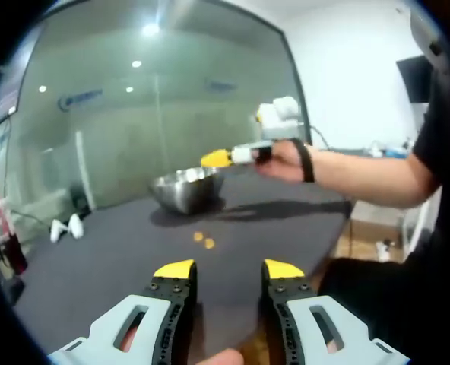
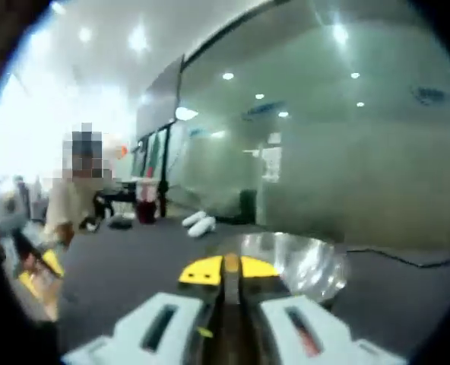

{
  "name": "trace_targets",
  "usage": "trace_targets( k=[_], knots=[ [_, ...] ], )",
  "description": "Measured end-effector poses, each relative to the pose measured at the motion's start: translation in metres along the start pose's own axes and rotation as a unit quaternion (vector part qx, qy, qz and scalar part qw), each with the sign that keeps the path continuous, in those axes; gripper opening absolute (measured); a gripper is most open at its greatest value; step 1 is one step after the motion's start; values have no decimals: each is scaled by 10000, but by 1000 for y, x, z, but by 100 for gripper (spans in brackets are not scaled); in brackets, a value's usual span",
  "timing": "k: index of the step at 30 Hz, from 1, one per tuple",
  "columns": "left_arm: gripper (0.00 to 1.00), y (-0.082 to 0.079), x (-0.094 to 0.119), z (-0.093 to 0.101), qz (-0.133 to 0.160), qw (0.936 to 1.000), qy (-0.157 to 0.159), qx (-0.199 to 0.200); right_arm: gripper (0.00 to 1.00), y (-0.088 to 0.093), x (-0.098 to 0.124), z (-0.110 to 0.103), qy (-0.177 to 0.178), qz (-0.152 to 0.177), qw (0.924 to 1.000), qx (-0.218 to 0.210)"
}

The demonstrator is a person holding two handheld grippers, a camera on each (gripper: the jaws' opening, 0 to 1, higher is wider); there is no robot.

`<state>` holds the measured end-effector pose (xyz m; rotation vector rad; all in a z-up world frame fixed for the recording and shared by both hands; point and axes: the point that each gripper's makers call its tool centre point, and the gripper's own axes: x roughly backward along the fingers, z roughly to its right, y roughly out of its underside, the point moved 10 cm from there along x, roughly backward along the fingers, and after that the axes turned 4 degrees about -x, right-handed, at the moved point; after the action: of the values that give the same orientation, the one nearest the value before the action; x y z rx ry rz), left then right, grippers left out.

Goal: Pick up the QQ candy scattered on the table and place it into the stainless steel bowl on the table

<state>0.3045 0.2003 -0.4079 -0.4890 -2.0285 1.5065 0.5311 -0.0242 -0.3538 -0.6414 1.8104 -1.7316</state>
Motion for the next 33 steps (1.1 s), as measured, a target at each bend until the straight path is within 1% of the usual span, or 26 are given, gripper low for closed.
trace_targets(
  k=[1, 2, 4, 5, 6, 7, 8, 9, 10, 11, 12, 17, 19, 26, 27, 29, 30, 32, 33],
  knots=[
    [36, 0, 0, 0, 9, 10000, 9, 0, 8, 1, -3, 2, -1, -23, 10000, -9],
    [36, 0, 0, 0, 12, 10000, 9, 8, 8, 2, -5, 3, 146, -51, 9999, 68],
    [36, 0, 0, 0, -2, 10000, 3, 7, 8, 4, -9, 7, 446, -116, 9983, 360],
    [36, 1, 1, 0, -12, 10000, -4, 9, 9, 5, -11, 10, 530, -165, 9976, 419],
    [36, 1, 1, -1, -21, 10000, -13, 20, 10, 7, -13, 10, 532, -161, 9975, 434],
    [36, 1, 1, -1, -27, 10000, -11, 22, 13, 8, -14, 10, 479, -137, 9978, 442],
    [36, 1, 1, -1, -35, 10000, -8, 15, 22, 8, -15, 11, 420, -142, 9981, 418],
    [36, 1, 1, -1, -41, 10000, -13, 11, 26, 10, -16, 11, 353, -148, 9988, 299],
    [36, 2, 1, -1, -43, 10000, -15, 17, 25, 11, -15, 10, 320, -152, 9990, 264],
    [36, 2, 1, -1, -38, 10000, -14, 27, 22, 11, -14, 10, 358, -153, 9990, 238],
    [36, 2, 1, -2, -38, 10000, -15, 33, 21, 11, -13, 10, 358, -145, 9990, 228],
    [36, 2, 0, -2, -29, 10000, -15, 53, 21, 6, -10, 12, 267, -25, 9996, 95],
    [36, 2, -1, -2, -35, 10000, -15, 47, 21, 6, -9, 12, 242, -2, 9997, -37],
    [36, 2, -2, -2, -36, 10000, -15, 36, 18, 4, -3, 10, 188, -42, 9997, -120],
    [36, 2, -2, -2, -37, 10000, -12, 40, 18, 3, -1, 9, 150, -53, 9999, -42],
    [36, 3, -2, -2, -60, 10000, -5, 35, 18, 1, 4, 0, -103, -135, 9997, 168],
    [36, 3, -2, -2, -70, 10000, 8, 21, 18, 1, 7, -4, -177, -152, 9996, 174],
    [36, 3, -2, -3, -72, 10000, 21, -5, 18, -1, 17, -11, -458, -131, 9987, 190],
    [36, 3, -2, -3, -64, 10000, 16, -5, 18, -2, 22, -15, -657, -1, 9978, 73]
  ],
)
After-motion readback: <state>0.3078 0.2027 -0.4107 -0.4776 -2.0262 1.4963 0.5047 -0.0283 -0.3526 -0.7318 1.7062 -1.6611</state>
